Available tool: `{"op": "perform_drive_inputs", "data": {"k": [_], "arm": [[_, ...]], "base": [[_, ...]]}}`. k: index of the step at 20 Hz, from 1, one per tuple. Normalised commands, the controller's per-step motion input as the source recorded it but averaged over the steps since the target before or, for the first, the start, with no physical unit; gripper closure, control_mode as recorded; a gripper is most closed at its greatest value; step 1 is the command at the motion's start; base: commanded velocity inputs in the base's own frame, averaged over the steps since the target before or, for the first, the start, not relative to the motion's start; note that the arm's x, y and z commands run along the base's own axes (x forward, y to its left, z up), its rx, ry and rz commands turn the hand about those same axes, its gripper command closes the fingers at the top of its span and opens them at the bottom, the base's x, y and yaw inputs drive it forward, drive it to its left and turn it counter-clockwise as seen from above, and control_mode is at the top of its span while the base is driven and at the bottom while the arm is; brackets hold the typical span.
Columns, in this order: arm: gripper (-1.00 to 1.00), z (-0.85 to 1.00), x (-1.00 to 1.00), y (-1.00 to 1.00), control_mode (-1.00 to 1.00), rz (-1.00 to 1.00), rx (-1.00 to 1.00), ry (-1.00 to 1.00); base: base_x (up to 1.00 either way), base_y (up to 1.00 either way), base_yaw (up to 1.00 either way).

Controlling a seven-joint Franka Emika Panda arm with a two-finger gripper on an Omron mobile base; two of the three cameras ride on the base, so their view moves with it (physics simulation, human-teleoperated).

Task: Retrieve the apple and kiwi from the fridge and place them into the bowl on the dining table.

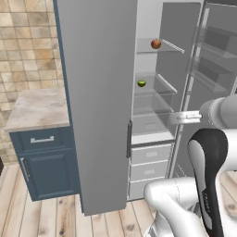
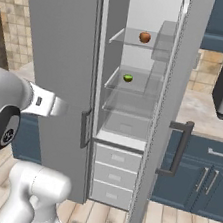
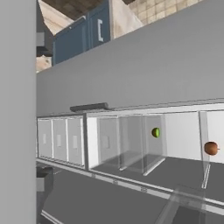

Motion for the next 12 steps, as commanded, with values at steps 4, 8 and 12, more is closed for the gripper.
{"op": "perform_drive_inputs", "data": {"k": [4, 8, 12], "arm": [[-1.0, 0.0, 0.0, -0.15, -1.0, -0.07, 0.0, 0.0], [-1.0, 0.0, 0.0, -0.31, -1.0, -0.11, 0.0, 0.0], [-1.0, 0.0, 0.06, -0.23, -1.0, -0.11, 0.0, -0.03]], "base": [[0.0, 0.0, 0.0], [0.0, 0.0, 0.0], [0.0, 0.0, 0.0]]}}
